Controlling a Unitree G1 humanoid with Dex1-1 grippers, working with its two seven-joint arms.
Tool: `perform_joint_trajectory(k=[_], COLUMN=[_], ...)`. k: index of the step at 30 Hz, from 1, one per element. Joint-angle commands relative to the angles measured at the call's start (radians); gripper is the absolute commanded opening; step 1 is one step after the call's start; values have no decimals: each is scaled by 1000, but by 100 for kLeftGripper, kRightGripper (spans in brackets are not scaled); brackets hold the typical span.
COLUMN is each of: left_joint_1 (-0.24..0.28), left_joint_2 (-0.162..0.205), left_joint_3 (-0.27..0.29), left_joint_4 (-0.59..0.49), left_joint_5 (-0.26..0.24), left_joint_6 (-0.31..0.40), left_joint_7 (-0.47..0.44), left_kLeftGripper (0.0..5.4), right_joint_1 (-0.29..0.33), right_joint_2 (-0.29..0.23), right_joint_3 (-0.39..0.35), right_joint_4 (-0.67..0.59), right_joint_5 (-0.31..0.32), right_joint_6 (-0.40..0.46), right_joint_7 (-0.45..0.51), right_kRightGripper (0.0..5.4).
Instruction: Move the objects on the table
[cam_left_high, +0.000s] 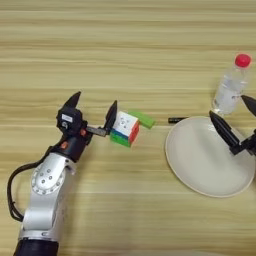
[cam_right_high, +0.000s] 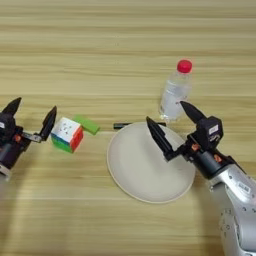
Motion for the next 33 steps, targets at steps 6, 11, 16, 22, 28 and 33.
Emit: perform_joint_trajectory(k=[6, 11, 16, 22, 28, 33], left_joint_1=[40, 49, 56, 55, 53, 41], left_joint_2=[3, 5, 8, 12, 11, 17], left_joint_3=[-52, -69, -99, -120, -135, -146], left_joint_4=[-51, -49, -41, -19, 6, 60], left_joint_5=[-2, 0, 12, 27, 40, 70], left_joint_6=[75, 100, 112, 121, 136, 172], left_joint_7=[-29, -40, -53, -53, -51, -41], left_kLeftGripper=[540, 540, 540, 540, 540, 540], right_joint_1=[5, 3, 3, 5, 4, 3], right_joint_2=[14, 15, 16, 18, 16, 17], right_joint_3=[24, 35, 41, 49, 56, 59], right_joint_4=[6, -8, -17, -31, -37, -44], right_joint_5=[-18, -14, -11, -7, -5, -1], right_joint_6=[-24, -23, -22, -17, -16, -13], right_joint_7=[-17, -24, -29, -34, -37, -40], right_kRightGripper=[535, 535, 535, 535, 535, 535])
